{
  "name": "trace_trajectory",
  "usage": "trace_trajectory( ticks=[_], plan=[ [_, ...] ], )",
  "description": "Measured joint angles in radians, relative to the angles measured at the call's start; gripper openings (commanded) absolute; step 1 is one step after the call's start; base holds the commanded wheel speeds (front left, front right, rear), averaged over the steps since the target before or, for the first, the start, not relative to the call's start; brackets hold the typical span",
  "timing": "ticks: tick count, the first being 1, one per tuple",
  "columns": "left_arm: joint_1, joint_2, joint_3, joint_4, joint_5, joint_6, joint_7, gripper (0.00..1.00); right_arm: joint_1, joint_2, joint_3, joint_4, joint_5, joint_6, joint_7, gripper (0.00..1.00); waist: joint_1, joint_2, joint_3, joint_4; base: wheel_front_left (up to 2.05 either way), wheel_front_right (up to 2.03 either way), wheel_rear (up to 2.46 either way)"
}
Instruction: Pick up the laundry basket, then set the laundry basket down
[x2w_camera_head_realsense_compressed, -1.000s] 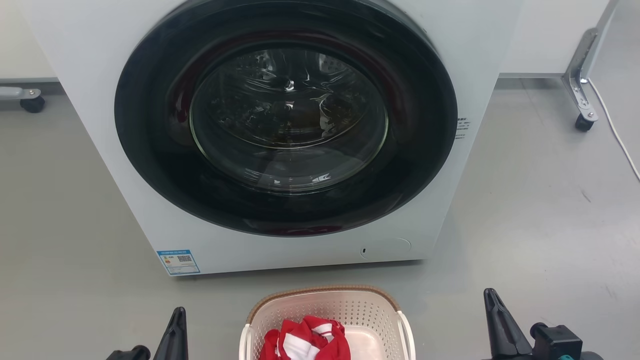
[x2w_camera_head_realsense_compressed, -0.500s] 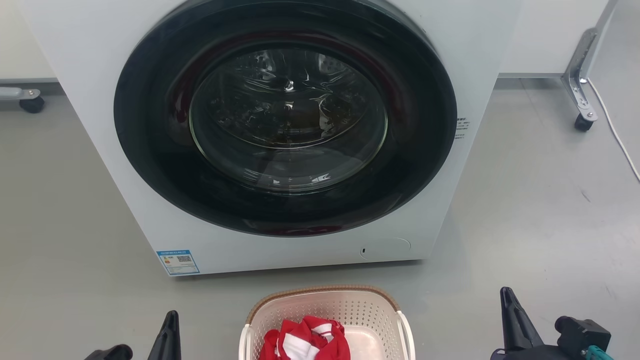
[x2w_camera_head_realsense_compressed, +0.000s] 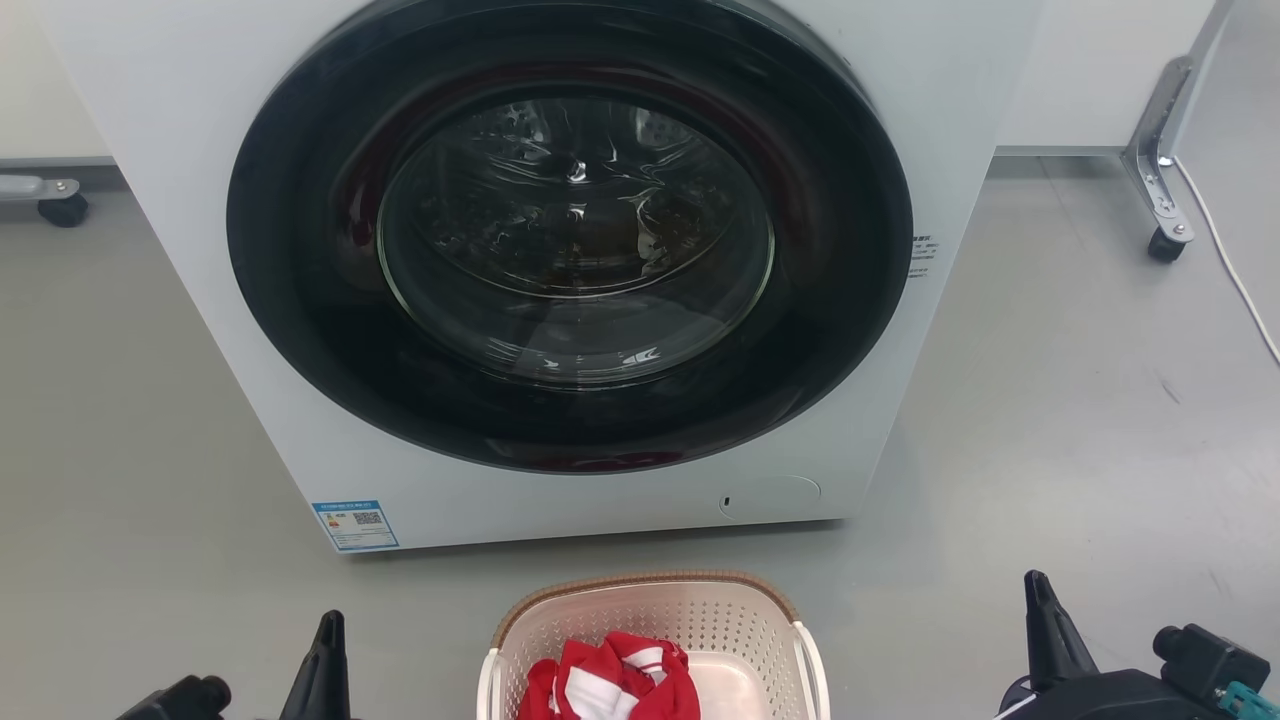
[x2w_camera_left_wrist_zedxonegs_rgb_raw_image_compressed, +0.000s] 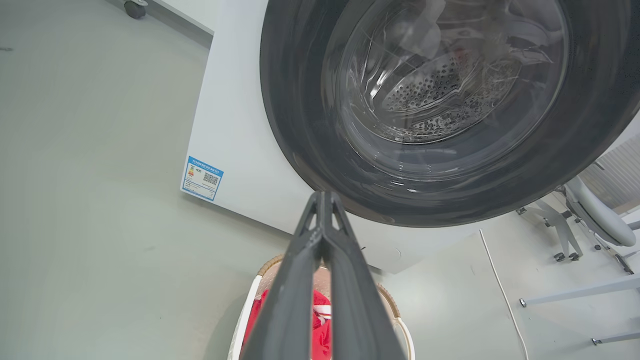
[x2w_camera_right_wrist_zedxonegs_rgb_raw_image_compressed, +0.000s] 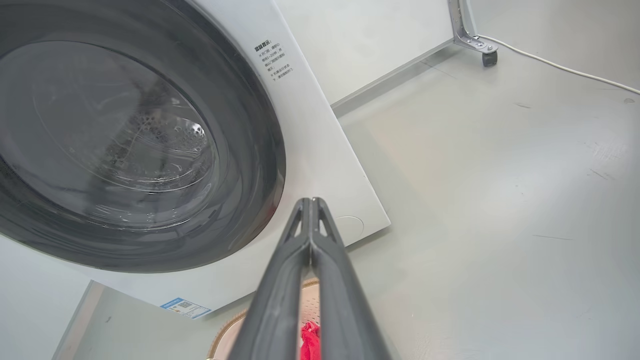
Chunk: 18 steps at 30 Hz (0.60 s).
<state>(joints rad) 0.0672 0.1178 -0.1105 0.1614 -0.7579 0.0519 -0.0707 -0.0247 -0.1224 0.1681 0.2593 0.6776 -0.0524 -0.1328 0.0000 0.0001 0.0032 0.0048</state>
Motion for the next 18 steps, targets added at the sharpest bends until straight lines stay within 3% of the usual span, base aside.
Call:
trace_trajectory(
  ticks=[18],
  plan=[
    [-0.030,-0.020,0.052,0.035,-0.221,-0.044,0.052,0.00,-0.012,0.021,-0.081,0.008,0.242,0.045,0.069,0.00,0.0000,0.0000,0.000,-0.001,0.00,0.00,0.00]
  ],
)
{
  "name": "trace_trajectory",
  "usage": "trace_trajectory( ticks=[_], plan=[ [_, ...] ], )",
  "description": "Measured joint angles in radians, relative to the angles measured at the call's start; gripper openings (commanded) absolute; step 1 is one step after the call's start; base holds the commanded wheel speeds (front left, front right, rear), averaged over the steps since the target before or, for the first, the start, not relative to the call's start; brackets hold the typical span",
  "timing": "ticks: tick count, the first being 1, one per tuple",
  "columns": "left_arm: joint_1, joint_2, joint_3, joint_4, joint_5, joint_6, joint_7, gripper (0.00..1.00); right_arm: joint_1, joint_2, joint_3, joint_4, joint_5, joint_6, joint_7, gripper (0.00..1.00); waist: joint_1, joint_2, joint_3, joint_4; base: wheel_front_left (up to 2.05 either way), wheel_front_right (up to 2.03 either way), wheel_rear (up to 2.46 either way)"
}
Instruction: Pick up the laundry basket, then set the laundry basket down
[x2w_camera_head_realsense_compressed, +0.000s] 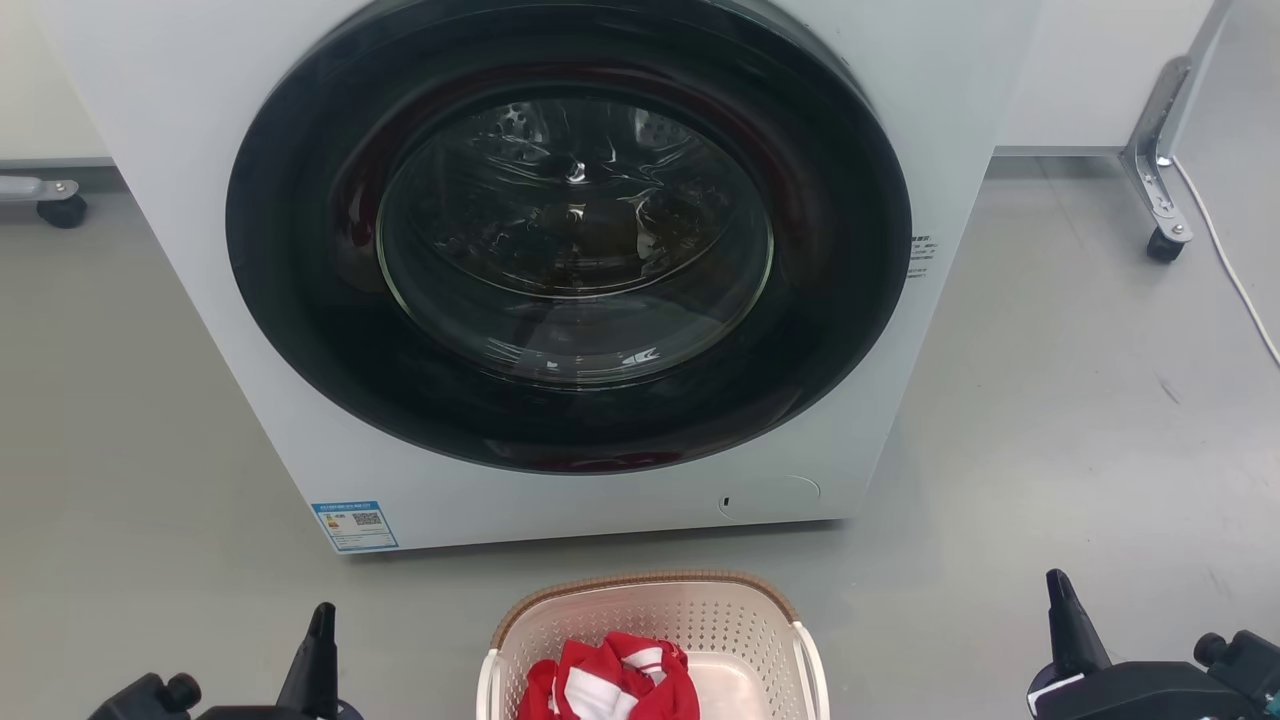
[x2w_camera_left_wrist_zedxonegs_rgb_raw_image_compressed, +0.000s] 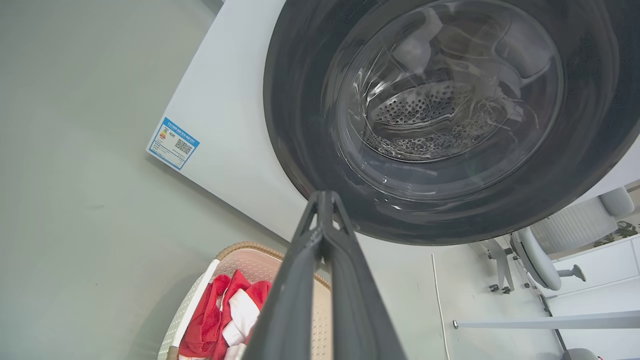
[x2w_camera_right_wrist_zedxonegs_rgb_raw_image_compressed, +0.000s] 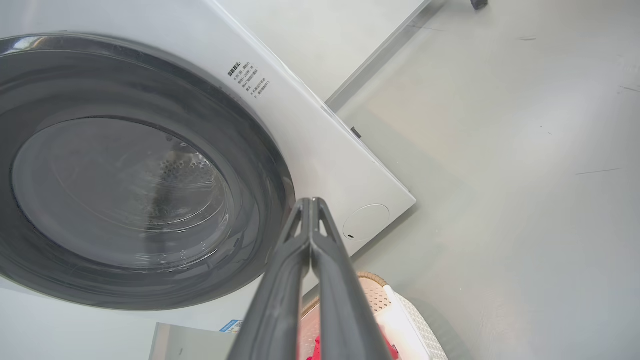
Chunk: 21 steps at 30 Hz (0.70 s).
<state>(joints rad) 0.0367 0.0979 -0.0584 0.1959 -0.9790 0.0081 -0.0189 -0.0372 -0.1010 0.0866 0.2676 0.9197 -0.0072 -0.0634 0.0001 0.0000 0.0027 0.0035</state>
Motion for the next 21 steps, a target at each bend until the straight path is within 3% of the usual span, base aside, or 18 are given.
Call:
trace_trajectory(
  ticks=[21],
  plan=[
    [-0.049,-0.022,0.061,0.042,-0.259,-0.054,0.054,0.00,-0.020,0.022,-0.091,0.013,0.285,0.053,0.072,0.00,0.0000,0.0000,0.000,-0.001,0.00,0.00,0.00]
  ],
)
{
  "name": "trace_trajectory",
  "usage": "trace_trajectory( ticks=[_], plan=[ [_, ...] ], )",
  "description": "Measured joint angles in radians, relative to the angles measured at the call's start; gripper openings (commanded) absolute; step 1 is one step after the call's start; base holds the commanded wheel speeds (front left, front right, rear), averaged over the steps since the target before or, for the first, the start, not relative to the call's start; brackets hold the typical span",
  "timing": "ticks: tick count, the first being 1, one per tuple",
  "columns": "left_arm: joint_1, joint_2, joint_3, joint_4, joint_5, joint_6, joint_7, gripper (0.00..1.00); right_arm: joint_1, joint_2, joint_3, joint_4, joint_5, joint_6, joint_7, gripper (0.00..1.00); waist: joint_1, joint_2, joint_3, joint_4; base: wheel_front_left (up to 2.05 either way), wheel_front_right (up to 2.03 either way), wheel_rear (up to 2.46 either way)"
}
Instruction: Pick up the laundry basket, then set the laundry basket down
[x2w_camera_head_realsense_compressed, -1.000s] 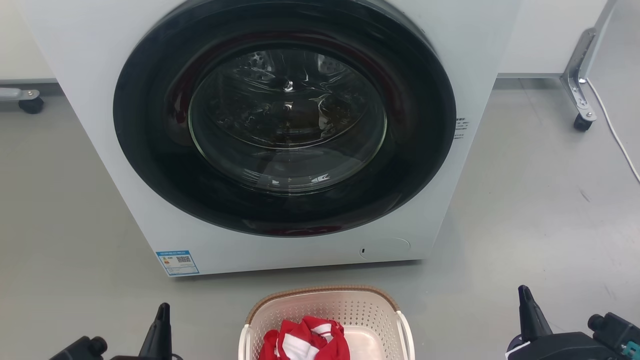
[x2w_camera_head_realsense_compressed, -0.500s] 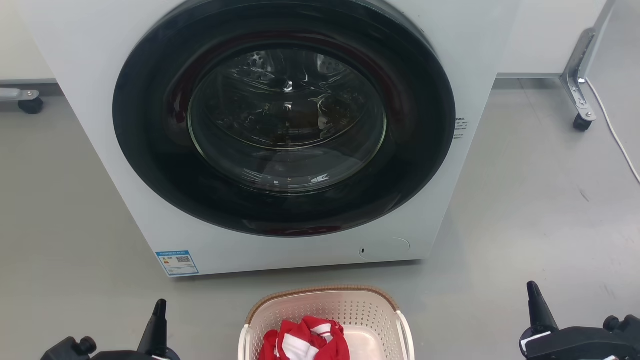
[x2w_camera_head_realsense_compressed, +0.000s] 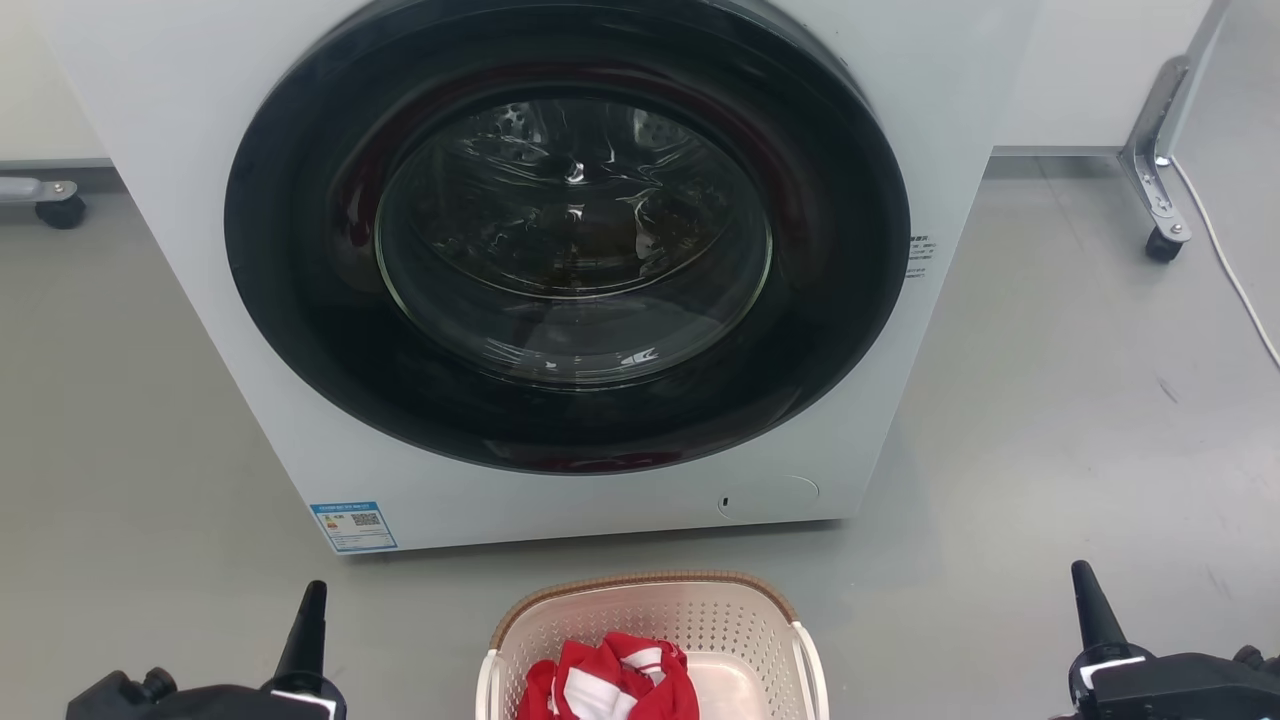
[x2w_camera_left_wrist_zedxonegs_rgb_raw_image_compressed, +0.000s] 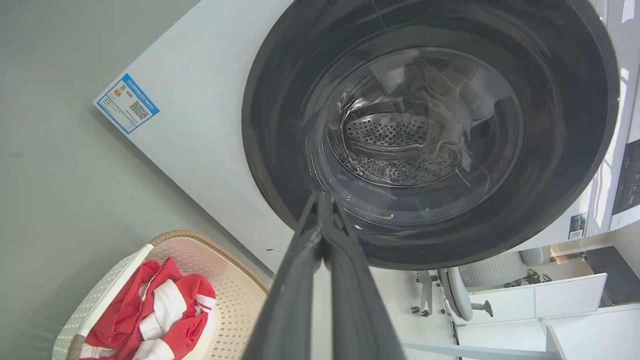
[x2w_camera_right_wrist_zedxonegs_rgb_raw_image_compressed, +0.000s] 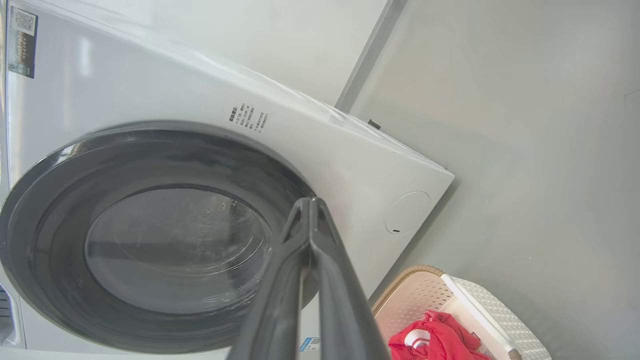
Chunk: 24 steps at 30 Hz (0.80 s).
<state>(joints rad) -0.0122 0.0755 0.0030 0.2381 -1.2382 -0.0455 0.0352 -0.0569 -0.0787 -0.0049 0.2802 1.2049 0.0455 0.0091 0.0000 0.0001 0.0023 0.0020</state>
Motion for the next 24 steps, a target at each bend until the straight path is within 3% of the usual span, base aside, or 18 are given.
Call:
trace_trajectory(
  ticks=[24],
  plan=[
    [-0.051,-0.024,0.072,0.045,-0.286,-0.062,0.062,0.00,-0.023,0.027,-0.105,0.015,0.321,0.060,0.087,0.00,0.0000,0.0000,-0.001,-0.002,0.00,0.00,0.00]
  ],
)
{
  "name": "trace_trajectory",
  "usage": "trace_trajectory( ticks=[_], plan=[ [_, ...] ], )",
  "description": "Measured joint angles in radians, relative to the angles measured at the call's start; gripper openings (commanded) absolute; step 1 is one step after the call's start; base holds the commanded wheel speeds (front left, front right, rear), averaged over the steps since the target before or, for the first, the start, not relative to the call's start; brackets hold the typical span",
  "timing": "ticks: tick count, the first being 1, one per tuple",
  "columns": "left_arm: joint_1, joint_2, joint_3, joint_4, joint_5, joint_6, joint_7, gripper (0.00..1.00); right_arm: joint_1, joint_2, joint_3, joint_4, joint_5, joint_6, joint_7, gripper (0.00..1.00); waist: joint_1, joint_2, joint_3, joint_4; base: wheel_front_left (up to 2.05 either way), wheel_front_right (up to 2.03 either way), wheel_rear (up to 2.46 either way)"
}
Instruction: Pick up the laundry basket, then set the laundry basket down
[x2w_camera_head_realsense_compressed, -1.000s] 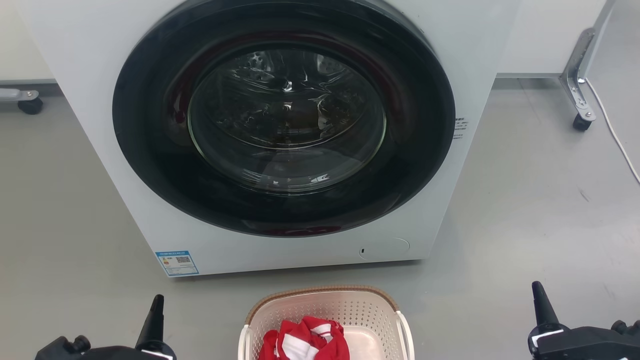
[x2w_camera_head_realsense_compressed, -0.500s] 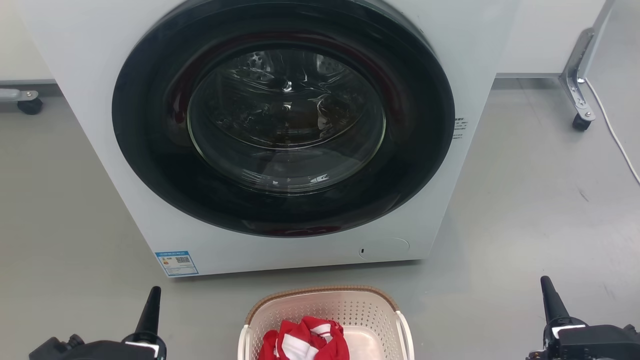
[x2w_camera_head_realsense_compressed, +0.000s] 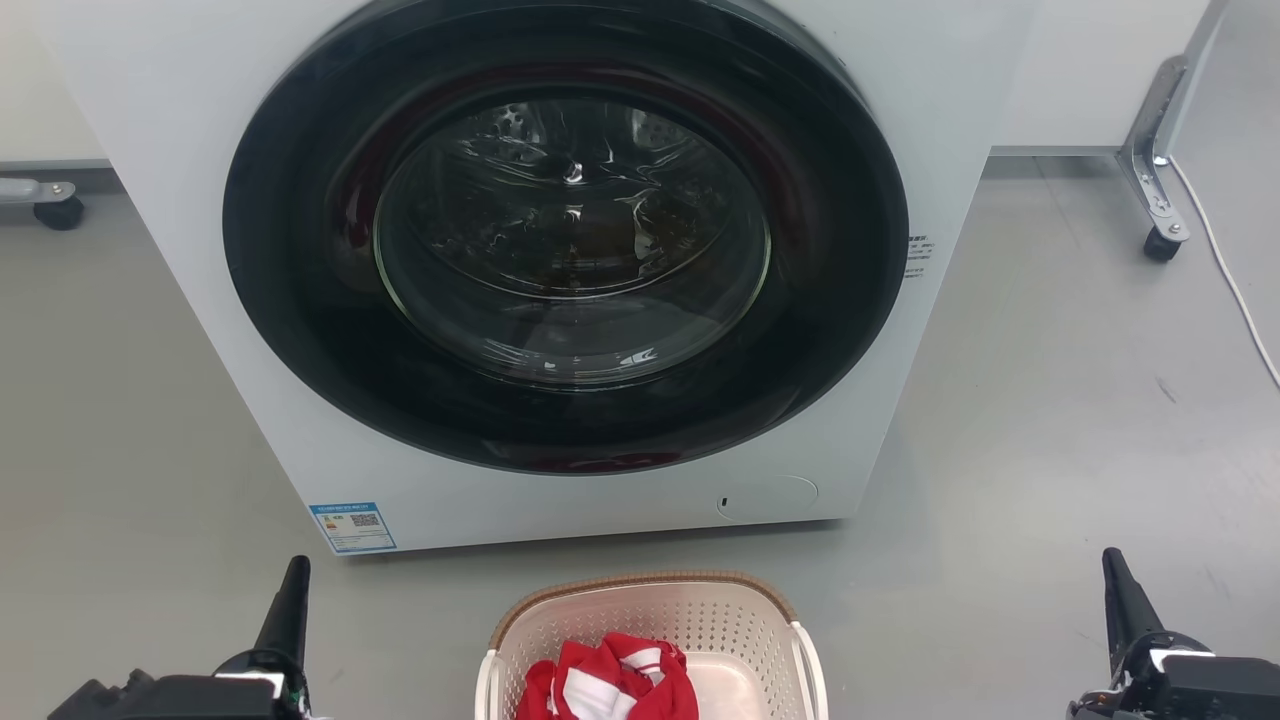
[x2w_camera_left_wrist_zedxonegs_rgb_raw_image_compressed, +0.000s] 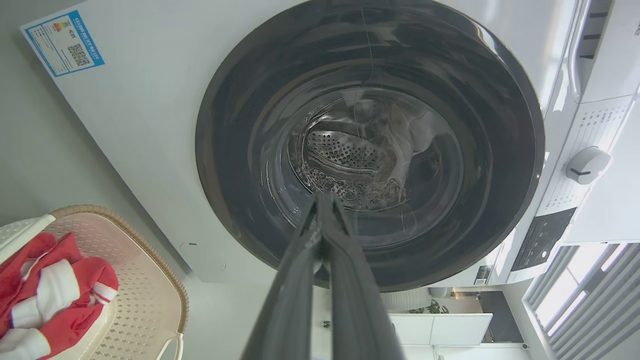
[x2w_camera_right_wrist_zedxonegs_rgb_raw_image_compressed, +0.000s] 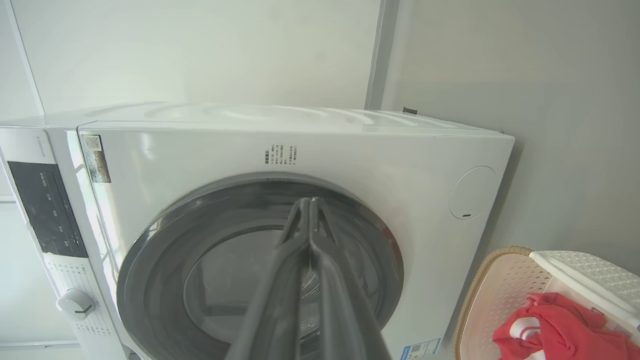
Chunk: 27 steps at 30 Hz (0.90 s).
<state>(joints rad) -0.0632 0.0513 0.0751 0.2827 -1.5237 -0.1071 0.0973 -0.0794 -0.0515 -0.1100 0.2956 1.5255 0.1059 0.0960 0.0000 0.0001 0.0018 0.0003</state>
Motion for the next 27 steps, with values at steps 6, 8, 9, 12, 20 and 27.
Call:
trace_trajectory(
  ticks=[6,8,9,12,20,27],
  plan=[
    [-0.016,-0.007,0.016,0.009,-0.067,-0.009,0.016,0.00,-0.010,0.005,-0.023,0.003,0.070,0.014,0.017,0.00,0.0000,0.0000,0.000,0.000,0.00,0.00,0.00],
    [-0.016,-0.008,0.016,0.009,-0.074,-0.009,0.016,0.00,-0.012,0.005,-0.024,0.003,0.070,0.015,0.017,0.00,0.0000,0.0000,0.000,0.000,0.00,0.00,0.00],
    [-0.016,-0.008,0.016,0.009,-0.076,-0.009,0.016,0.00,-0.012,0.005,-0.024,0.003,0.070,0.015,0.017,0.00,0.0000,0.0000,0.000,0.000,0.00,0.00,0.00],
    [-0.016,-0.008,0.016,0.010,-0.076,-0.009,0.016,0.00,-0.012,0.006,-0.024,0.003,0.070,0.015,0.017,0.00,0.0000,0.0000,0.000,0.000,0.00,0.00,0.00],
    [-0.016,-0.008,0.016,0.010,-0.076,-0.016,0.016,0.00,-0.012,0.007,-0.024,0.003,0.070,0.015,0.017,0.00,0.0000,0.0000,0.000,0.000,0.00,0.00,0.00],
    [-0.016,-0.008,0.016,0.011,-0.076,-0.016,0.016,0.00,-0.012,0.007,-0.024,0.003,0.070,0.015,0.017,0.00,0.0000,0.0000,0.000,0.000,0.00,0.00,0.00]
  ],
)
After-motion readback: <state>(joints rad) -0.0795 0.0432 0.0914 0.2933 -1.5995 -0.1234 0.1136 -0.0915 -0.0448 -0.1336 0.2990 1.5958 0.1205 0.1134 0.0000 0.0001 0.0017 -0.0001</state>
